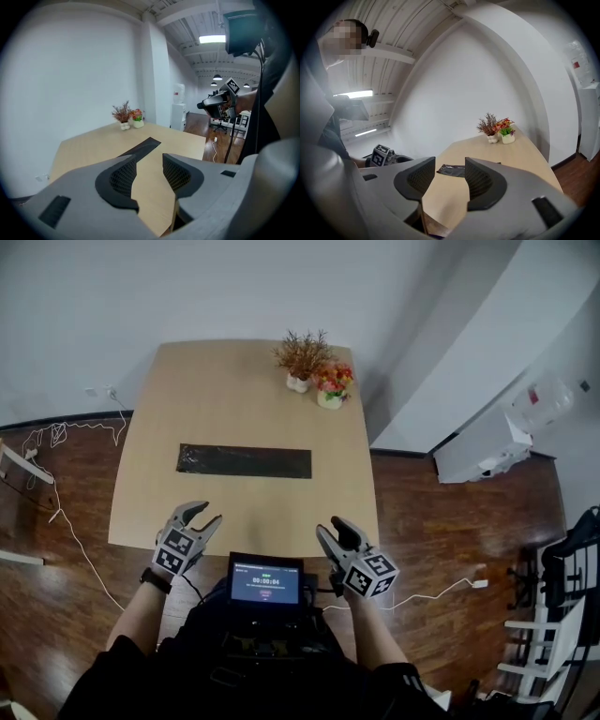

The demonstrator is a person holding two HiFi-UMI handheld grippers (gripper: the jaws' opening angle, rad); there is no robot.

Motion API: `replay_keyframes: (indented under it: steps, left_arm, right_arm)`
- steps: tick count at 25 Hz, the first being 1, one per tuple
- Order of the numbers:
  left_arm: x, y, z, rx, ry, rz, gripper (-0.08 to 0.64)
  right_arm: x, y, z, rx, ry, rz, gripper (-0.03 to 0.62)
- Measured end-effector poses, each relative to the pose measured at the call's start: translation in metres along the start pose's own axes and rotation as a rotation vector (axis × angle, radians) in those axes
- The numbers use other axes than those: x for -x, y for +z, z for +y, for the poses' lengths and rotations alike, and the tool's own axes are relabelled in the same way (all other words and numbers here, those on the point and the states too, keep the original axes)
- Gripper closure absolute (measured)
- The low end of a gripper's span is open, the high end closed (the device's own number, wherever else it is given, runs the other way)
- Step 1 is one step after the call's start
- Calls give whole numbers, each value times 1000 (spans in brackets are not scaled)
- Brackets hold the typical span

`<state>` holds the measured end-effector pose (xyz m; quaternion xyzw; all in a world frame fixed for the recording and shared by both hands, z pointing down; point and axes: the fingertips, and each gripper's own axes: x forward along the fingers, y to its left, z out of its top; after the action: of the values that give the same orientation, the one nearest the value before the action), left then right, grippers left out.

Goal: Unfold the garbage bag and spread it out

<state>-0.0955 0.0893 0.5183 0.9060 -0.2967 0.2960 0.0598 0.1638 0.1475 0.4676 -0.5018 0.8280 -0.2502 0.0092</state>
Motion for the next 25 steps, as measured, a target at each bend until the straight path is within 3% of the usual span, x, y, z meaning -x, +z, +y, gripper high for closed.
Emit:
replay_keyframes:
  steps: [5,12,18,25]
  left_arm:
    - [-26,12,37,-32,-25,0,379]
    - [-67,16,88,-178,-54,33,379]
    - [-108,13,112,-203,-156,48,379]
    - [-150,-5,108,-255,-274,91,379]
  right_arm:
    - [-40,15,-12,16,-15,19,374]
    - [-95,36,-28,27,-54,26,374]
    - [-132,59,-40,46,-111,16,374]
    - [-148,74,-54,59,-179,9,374]
